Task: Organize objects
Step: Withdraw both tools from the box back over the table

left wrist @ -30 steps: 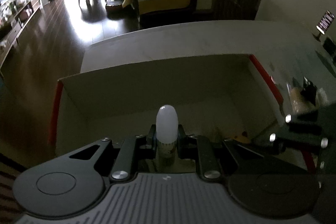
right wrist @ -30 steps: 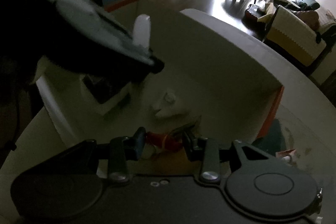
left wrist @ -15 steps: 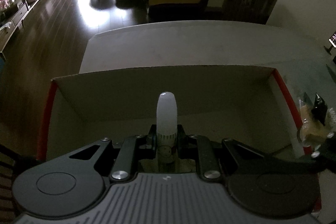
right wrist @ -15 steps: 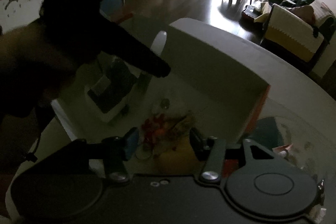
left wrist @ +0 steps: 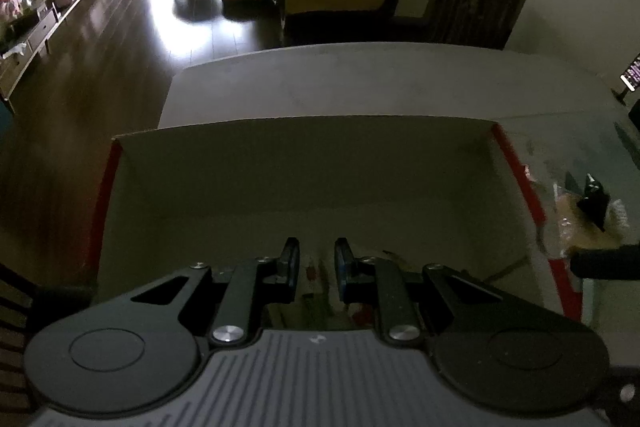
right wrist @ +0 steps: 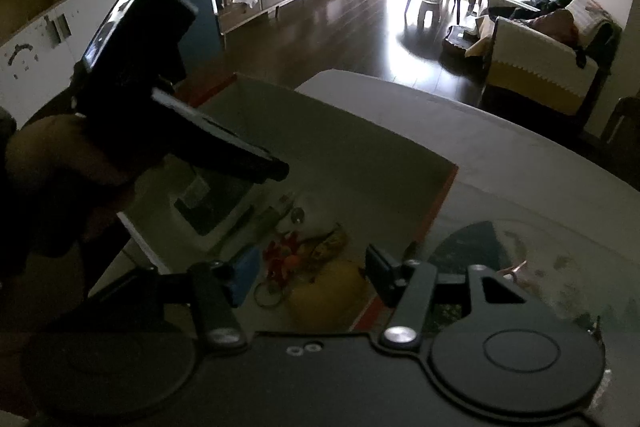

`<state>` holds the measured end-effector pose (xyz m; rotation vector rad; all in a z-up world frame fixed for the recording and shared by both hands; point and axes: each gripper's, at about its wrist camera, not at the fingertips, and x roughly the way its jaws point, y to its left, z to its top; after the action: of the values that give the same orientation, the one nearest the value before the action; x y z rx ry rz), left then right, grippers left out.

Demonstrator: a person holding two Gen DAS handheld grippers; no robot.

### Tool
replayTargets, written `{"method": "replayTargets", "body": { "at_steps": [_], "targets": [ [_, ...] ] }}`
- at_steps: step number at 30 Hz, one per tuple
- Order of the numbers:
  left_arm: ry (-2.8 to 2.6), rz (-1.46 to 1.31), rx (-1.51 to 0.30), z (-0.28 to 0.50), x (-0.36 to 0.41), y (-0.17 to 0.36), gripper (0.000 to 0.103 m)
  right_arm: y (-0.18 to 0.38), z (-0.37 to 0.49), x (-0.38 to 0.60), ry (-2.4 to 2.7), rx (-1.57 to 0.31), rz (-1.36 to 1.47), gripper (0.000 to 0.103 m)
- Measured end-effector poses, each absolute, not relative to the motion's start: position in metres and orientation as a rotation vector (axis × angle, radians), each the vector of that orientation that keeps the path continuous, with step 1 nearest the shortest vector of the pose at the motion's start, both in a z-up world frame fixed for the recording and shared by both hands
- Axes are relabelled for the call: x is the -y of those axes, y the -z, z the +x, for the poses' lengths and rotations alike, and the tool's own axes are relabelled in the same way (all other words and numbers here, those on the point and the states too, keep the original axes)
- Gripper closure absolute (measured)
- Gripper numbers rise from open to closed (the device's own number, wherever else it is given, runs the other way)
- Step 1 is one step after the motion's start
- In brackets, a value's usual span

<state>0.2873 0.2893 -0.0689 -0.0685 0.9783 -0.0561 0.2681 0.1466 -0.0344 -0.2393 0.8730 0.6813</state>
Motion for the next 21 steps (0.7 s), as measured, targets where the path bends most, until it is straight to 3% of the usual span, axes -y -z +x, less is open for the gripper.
{"method": "replayTargets", "body": {
  "at_steps": [21],
  "targets": [
    [0.068,-0.066,-0.844,0.197,-0.238,0.016,0.086,0.008,0.231,-0.102,-0.769,-0.808,-0.183,0.041]
  ]
}}
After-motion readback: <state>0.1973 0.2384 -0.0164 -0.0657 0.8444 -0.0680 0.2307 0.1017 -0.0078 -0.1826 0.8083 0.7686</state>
